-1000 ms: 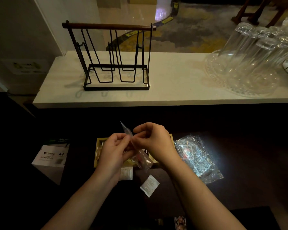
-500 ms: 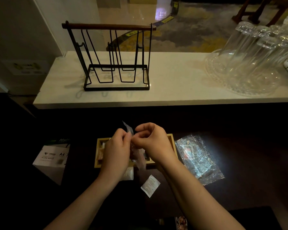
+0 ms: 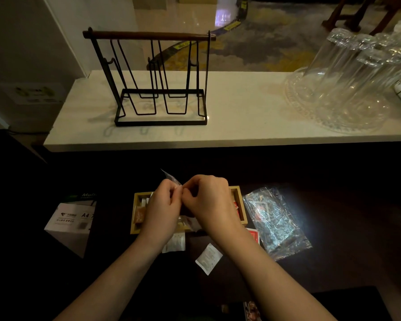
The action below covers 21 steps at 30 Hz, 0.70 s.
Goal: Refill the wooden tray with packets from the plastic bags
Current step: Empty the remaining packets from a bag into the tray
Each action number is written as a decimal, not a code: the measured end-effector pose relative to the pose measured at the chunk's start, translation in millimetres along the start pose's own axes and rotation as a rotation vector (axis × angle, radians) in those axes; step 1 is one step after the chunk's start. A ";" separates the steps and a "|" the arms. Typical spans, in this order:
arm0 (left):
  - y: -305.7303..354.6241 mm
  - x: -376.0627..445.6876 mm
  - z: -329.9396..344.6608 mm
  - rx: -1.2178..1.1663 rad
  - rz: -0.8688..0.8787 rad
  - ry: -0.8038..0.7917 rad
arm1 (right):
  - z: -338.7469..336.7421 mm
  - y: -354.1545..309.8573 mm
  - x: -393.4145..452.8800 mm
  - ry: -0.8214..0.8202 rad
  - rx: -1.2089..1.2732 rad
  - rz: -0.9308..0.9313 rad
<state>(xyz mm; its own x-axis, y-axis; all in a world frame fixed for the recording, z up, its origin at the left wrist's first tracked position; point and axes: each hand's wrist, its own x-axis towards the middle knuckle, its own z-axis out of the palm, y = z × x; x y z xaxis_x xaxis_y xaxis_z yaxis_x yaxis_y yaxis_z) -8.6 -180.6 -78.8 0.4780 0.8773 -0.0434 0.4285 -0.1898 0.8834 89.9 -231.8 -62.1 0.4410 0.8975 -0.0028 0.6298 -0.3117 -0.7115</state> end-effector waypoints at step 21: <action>30.2 25.1 -60.8 0.488 0.124 -0.324 | -42.0 29.9 18.0 0.078 -0.247 -0.002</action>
<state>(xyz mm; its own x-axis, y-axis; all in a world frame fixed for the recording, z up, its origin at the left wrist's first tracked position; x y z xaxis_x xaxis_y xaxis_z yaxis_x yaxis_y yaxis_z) -30.3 -137.5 -24.9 0.7235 0.6712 -0.1614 0.6207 -0.5302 0.5775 143.6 -238.1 -53.9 0.4817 0.8743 0.0597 0.7634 -0.3852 -0.5185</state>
